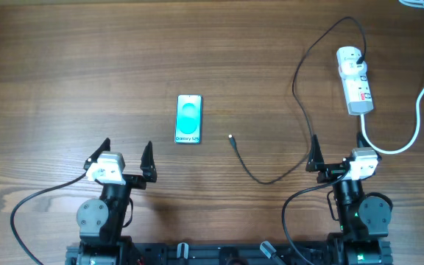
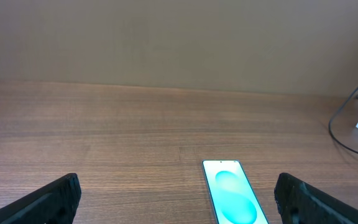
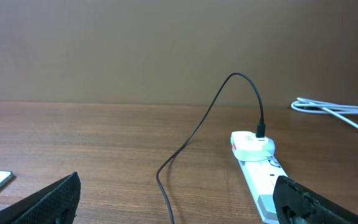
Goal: Plug charger to phone and switch on socket
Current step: 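Move the left gripper toward the phone on the table, then lower the left gripper over the phone's top edge and close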
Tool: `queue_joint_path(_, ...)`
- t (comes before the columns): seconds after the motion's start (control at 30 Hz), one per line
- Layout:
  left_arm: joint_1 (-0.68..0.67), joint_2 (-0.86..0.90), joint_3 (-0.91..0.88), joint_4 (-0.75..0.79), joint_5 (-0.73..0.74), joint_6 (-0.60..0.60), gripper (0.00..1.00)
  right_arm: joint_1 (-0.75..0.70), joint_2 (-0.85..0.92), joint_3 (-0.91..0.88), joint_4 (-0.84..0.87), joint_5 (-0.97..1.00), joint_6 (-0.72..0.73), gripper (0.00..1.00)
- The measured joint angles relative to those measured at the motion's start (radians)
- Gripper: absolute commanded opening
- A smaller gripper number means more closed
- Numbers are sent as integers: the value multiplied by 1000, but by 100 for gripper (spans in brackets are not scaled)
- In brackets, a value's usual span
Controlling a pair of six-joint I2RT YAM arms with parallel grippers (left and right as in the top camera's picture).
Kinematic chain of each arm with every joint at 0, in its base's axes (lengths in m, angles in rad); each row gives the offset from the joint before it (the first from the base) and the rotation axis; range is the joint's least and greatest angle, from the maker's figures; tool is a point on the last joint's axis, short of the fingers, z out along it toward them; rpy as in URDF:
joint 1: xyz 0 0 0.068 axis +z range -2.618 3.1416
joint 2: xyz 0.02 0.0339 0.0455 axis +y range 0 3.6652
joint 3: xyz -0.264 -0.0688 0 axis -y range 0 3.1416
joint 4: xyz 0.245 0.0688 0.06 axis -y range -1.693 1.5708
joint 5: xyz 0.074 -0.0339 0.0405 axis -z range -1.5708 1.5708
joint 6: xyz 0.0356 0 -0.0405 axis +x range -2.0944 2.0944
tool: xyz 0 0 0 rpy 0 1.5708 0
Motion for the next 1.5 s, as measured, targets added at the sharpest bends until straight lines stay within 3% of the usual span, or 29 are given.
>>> queue_joint_path(0.6,0,0,0,0,2,0,100,0,0,0,0,0,0,100)
queue_joint_path(0.9,0,43,35,-69,98,0,100,0,0,0,0,0,0,100)
queue_joint_path(1.2,0,367,397,-206,169,0,100,0,-1,0,0,0,0,100)
queue_joint_path(1.5,-45,840,1001,-597,216,122,100,0,-3,0,0,0,0,100)
